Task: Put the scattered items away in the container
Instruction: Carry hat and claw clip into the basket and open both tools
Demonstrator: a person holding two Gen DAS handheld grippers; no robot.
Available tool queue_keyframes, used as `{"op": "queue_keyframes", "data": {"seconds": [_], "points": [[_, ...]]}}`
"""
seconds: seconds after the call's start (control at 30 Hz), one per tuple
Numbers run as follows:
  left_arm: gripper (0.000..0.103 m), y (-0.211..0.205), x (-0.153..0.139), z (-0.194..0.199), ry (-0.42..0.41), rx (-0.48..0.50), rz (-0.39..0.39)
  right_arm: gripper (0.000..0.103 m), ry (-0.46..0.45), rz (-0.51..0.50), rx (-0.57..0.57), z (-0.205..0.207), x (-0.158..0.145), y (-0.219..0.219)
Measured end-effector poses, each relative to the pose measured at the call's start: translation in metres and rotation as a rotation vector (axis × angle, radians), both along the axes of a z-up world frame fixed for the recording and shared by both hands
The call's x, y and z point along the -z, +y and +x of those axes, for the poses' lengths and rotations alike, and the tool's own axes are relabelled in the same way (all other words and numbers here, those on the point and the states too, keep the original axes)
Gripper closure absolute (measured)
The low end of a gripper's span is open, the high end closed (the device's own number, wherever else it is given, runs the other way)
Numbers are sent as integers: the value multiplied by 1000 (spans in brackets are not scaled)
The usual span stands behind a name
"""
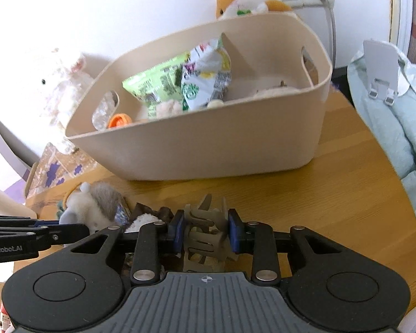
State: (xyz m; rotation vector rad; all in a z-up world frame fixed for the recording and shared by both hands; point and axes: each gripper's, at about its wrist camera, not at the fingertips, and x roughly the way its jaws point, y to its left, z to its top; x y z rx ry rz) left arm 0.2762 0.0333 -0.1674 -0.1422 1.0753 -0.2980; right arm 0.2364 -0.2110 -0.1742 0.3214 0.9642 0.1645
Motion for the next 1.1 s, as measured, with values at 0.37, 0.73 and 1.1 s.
{"op": "queue_keyframes", "data": {"seconds": [0.37,0.73,1.1], "points": [[90,2,-38,-5,-101,18,5,74,-118,40,6,-4,-50,-15],[90,4,-90,22,-236,-10,-30,74,-237,79,34,14,-104,-28],[90,-28,-106,83,-317,-62,-44,74,-272,58,86,73,-111,-41]]}}
